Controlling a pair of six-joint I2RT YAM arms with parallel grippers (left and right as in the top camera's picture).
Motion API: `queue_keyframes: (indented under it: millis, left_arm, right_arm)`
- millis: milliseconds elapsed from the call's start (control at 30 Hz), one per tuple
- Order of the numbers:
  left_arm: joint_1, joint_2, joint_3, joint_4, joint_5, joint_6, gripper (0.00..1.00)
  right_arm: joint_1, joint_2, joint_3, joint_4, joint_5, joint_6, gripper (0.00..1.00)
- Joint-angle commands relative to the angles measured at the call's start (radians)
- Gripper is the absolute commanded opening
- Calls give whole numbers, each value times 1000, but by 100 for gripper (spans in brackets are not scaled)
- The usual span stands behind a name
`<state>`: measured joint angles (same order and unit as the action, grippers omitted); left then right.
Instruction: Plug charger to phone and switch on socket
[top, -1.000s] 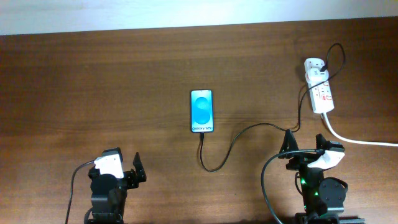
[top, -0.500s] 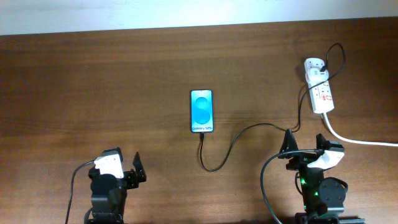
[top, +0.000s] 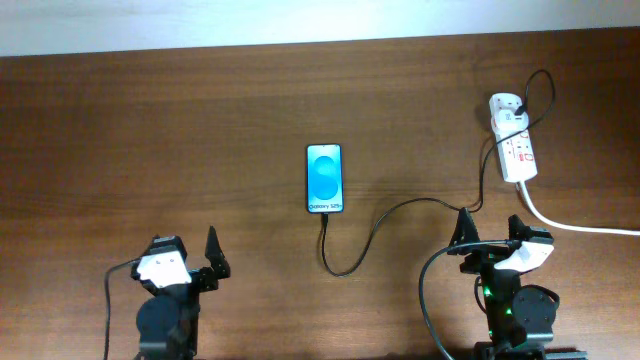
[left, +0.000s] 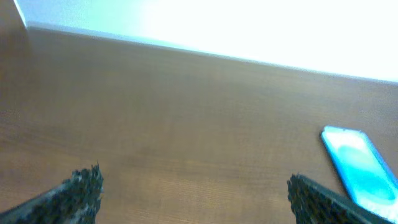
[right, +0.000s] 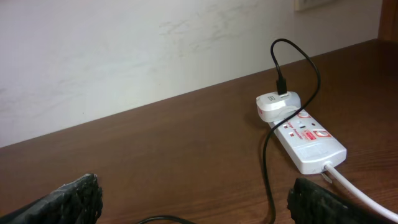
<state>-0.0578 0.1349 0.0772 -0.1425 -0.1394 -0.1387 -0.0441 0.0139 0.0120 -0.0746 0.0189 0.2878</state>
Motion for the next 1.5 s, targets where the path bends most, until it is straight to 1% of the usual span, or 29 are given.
queue_keyframes:
  millis: [0,33,100,200,333,467,1467]
  left_arm:
    - [2,-47,-59,117,-6,-3,99]
    - [2,-63,-69,137,6,-1,99]
    - [2,-96,-69,129,8,13,99]
    - [3,-130,-69,96,92,152,99]
    - [3,-130,-69,59,119,223,100]
    - [3,-130,-69,59,137,223,99]
    - [6,-129,-68,59,137,223,99]
  right_arm:
    - [10,-11,-6,-5,16,-3,99]
    - [10,-11,-6,-5,16,-3,98]
    - [10,-11,-6,-5,16,-3,98]
    - [10,-11,-6,-5,16,-3,98]
    - [10,-11,-6,-5,16,-3,98]
    - [10,-11,-6,-5,16,-3,98]
    - [10,-11,-6,-5,16,-3,98]
